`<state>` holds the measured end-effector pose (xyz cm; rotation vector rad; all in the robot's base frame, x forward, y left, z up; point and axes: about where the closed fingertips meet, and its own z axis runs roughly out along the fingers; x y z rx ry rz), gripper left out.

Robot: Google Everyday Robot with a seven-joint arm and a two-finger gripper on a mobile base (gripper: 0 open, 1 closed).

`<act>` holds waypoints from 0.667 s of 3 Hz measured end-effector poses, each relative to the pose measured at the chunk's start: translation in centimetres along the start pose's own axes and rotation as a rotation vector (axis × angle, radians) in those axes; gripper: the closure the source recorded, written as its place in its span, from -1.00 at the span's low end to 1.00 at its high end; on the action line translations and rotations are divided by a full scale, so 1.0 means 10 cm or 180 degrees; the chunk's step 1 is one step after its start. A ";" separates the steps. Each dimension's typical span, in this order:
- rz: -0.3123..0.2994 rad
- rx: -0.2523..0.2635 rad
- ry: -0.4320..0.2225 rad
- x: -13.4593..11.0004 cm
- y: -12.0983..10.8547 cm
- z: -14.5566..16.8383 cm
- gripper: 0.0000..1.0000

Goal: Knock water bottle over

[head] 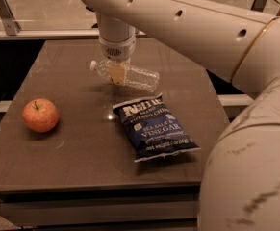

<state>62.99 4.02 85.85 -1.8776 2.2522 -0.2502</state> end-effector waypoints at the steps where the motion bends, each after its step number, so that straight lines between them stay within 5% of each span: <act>1: 0.0023 -0.0046 -0.0042 -0.03 -0.01 0.06 0.17; 2: 0.0032 -0.0085 -0.0081 -0.06 -0.03 0.10 -0.30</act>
Offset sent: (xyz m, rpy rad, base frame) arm 0.0109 0.0080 -0.0098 0.0499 0.0316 -0.0026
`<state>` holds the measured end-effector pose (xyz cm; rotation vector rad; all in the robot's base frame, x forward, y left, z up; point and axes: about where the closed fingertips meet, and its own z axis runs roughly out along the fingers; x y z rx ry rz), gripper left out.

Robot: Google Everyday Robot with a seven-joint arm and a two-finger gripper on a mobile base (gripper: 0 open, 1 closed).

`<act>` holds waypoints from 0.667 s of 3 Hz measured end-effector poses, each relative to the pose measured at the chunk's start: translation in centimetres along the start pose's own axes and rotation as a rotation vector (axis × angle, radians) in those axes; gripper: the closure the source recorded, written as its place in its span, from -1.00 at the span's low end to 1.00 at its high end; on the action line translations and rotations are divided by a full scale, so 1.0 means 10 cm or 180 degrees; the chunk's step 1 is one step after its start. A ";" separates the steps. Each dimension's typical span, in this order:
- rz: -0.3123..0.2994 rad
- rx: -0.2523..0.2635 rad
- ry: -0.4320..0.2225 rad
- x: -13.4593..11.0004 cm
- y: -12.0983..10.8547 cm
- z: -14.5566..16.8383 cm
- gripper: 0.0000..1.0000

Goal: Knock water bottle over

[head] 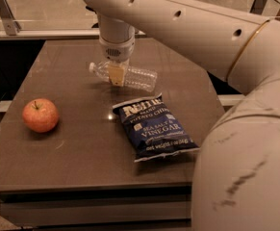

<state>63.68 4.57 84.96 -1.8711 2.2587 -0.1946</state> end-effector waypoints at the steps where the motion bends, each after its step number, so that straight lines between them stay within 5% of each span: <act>1: 0.0003 -0.0030 -0.0022 -0.01 -0.01 0.02 -0.74; 2: 0.0003 -0.0042 -0.0030 -0.01 -0.02 0.02 -1.00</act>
Offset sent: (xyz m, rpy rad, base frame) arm 0.0029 0.0001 0.0026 0.0165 0.0105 0.0022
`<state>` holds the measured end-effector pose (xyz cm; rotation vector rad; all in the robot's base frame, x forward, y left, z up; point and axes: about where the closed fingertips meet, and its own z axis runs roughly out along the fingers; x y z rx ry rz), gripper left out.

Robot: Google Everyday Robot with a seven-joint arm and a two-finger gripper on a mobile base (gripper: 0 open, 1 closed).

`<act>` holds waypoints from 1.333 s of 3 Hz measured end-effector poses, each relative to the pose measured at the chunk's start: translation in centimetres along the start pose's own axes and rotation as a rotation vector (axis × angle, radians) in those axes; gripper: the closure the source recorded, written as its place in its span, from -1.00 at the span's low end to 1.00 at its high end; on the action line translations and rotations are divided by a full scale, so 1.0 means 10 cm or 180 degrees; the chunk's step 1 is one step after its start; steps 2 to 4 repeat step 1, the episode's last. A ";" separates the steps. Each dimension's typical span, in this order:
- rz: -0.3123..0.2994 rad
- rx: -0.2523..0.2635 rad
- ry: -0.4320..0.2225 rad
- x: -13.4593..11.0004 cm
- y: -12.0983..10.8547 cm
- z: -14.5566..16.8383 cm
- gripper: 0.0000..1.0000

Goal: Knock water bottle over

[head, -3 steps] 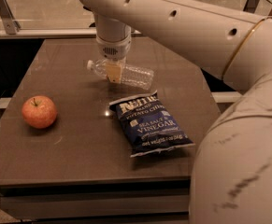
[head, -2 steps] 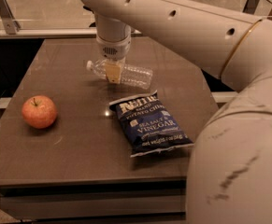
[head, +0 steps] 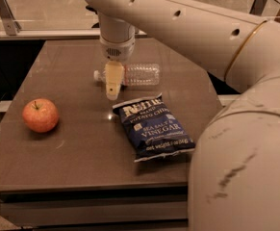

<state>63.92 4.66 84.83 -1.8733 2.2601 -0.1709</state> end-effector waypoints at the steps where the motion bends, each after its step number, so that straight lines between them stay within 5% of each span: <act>1: 0.0001 0.0001 -0.0013 0.00 0.00 0.00 -1.00; 4: 0.0001 0.0001 -0.0013 0.00 0.00 0.00 -1.00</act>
Offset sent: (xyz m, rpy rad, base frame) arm 0.0000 0.0000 0.0000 0.0000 0.0000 0.0000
